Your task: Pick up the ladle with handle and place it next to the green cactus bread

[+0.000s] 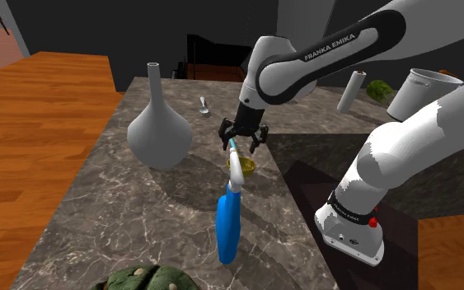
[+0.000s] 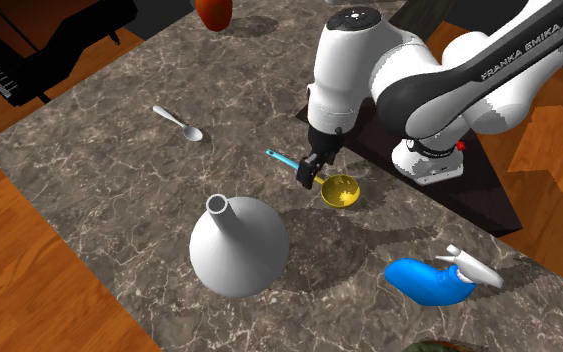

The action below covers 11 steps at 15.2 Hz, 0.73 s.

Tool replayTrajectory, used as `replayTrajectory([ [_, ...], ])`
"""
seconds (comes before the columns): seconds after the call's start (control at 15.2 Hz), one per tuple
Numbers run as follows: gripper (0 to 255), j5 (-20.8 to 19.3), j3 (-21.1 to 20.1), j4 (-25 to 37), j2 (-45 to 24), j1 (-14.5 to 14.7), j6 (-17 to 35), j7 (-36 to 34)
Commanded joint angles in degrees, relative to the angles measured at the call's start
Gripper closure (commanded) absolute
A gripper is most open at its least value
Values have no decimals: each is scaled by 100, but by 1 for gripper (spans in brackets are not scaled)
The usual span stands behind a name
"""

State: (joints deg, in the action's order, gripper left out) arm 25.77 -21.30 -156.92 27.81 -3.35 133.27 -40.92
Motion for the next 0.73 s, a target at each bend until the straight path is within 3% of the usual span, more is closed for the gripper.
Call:
replayTrajectory([
  [0.0,0,63,-55,-68,-152,15,232,-10],
  [0.26,0,143,-142,-151,-441,43,610,18],
  [0.66,0,143,-142,-151,-441,43,610,18],
])
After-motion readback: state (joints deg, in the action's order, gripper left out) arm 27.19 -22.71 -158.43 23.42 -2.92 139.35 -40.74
